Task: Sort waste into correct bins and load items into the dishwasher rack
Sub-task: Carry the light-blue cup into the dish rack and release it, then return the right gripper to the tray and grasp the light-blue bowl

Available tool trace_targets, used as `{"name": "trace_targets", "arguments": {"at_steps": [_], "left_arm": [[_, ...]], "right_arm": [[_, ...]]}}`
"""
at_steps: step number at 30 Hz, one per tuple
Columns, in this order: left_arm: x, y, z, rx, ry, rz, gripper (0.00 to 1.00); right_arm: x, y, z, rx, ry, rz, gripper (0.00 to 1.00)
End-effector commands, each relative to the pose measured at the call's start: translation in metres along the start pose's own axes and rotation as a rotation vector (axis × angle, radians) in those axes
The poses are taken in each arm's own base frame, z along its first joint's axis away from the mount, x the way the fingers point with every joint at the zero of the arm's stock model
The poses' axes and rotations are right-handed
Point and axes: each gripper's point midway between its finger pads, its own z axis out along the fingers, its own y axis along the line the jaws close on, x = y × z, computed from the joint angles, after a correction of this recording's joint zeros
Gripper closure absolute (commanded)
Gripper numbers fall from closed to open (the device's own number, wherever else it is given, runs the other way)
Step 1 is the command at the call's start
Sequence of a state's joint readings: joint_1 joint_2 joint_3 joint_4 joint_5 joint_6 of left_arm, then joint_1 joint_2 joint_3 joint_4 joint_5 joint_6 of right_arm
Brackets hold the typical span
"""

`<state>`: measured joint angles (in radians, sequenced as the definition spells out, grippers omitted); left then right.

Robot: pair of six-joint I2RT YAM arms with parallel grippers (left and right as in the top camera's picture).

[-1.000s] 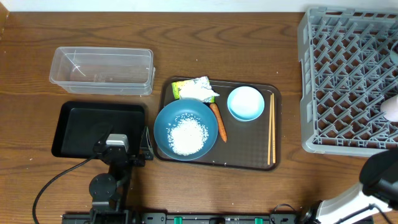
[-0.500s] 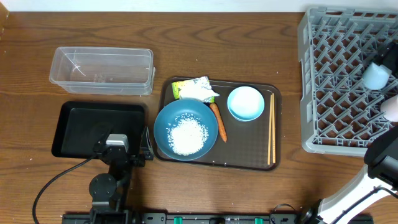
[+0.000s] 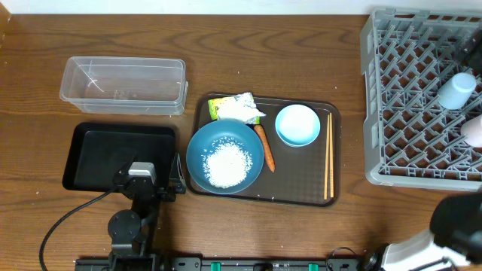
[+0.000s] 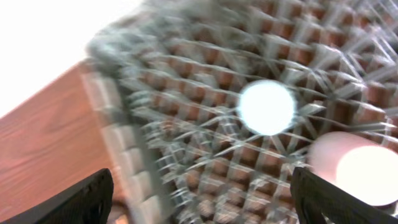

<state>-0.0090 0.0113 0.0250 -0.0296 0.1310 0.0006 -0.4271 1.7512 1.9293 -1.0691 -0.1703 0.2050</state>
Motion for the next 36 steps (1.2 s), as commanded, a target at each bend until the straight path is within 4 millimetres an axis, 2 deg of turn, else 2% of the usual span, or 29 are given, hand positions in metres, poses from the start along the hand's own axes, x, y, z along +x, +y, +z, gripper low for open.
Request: {"name": "trace_targets", "arguments": {"at_steps": [1, 4, 8, 12, 17, 21, 24, 29, 32, 36], "left_arm": [[0.015, -0.002, 0.001, 0.014, 0.042, 0.000, 0.02], [0.015, -0.002, 0.001, 0.014, 0.042, 0.000, 0.02], [0.015, -0.002, 0.001, 0.014, 0.042, 0.000, 0.02], [0.015, -0.002, 0.001, 0.014, 0.042, 0.000, 0.02], [0.015, -0.002, 0.001, 0.014, 0.042, 0.000, 0.02], [0.015, -0.002, 0.001, 0.014, 0.041, 0.000, 0.02], [0.015, -0.002, 0.001, 0.014, 0.042, 0.000, 0.02], [0.015, -0.002, 0.001, 0.014, 0.042, 0.000, 0.02], [0.015, -0.002, 0.001, 0.014, 0.042, 0.000, 0.02], [0.015, -0.002, 0.001, 0.014, 0.042, 0.000, 0.02]], "right_arm": [[0.016, 0.051, -0.028, -0.119, 0.010, -0.065, 0.09], [0.052, 0.085, -0.030, -0.166, 0.119, -0.131, 0.10], [0.109, 0.130, -0.019, -0.224, 0.265, -0.310, 0.10], [0.166, 0.168, 0.005, -0.249, 0.343, -0.445, 0.10], [0.235, 0.204, 0.041, -0.271, 0.380, -0.471, 0.12], [0.283, 0.225, 0.062, -0.312, 0.399, -0.497, 0.16], [0.314, 0.233, 0.077, -0.296, 0.406, -0.562, 0.17], [0.355, 0.226, 0.103, -0.165, 0.436, -0.668, 0.17], [0.369, 0.220, 0.115, -0.114, 0.452, -0.694, 0.17], [0.378, 0.212, 0.127, -0.063, 0.467, -0.692, 0.20]]}}
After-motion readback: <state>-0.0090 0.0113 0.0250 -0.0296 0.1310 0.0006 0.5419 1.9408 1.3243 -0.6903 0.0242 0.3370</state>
